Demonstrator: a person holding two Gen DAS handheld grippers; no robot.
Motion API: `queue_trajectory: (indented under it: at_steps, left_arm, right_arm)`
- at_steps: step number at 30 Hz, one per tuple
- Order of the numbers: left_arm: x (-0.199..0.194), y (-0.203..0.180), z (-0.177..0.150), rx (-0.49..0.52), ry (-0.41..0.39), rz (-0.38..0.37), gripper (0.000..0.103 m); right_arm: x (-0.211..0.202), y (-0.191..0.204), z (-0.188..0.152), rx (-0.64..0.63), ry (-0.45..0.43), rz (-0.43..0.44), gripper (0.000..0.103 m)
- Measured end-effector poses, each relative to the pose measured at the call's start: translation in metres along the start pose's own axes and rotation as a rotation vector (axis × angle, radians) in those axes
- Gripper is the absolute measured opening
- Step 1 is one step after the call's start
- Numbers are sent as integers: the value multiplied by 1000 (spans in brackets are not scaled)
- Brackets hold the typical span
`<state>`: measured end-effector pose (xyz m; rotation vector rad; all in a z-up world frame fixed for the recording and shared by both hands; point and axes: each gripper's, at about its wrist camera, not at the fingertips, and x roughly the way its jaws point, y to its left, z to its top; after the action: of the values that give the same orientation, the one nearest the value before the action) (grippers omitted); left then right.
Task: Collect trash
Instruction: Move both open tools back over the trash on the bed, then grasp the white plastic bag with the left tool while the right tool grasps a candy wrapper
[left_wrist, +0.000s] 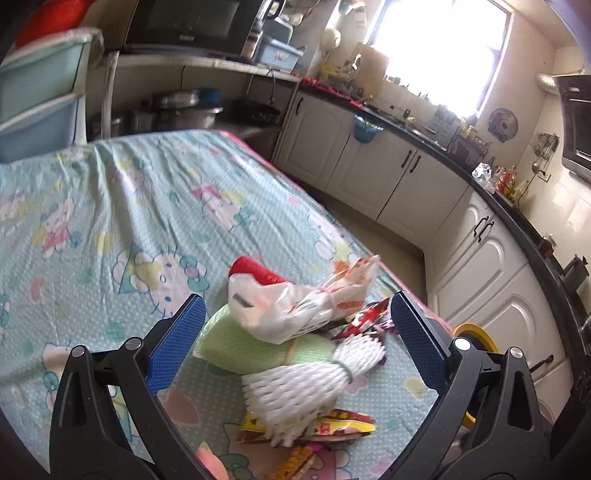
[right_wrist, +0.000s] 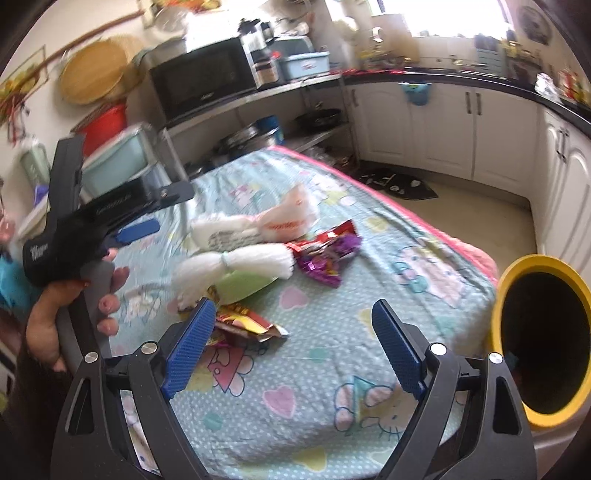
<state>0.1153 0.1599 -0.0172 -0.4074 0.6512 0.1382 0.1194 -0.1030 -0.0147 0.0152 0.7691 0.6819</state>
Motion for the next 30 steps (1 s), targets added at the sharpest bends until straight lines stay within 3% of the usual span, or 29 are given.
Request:
queue_trajectory:
  at_steps: [16, 24, 30]
  left_arm:
    - [45, 20, 1, -50, 107, -42, 92]
    - [65, 26, 3, -92, 165, -75, 90]
    - [69, 30, 0, -103, 180, -82, 73]
  right_arm:
    - [80, 28, -9, -221, 188, 67, 83]
    - [104, 39, -8, -311, 259, 141, 73]
    - [122, 43, -8, -333, 307, 202, 56]
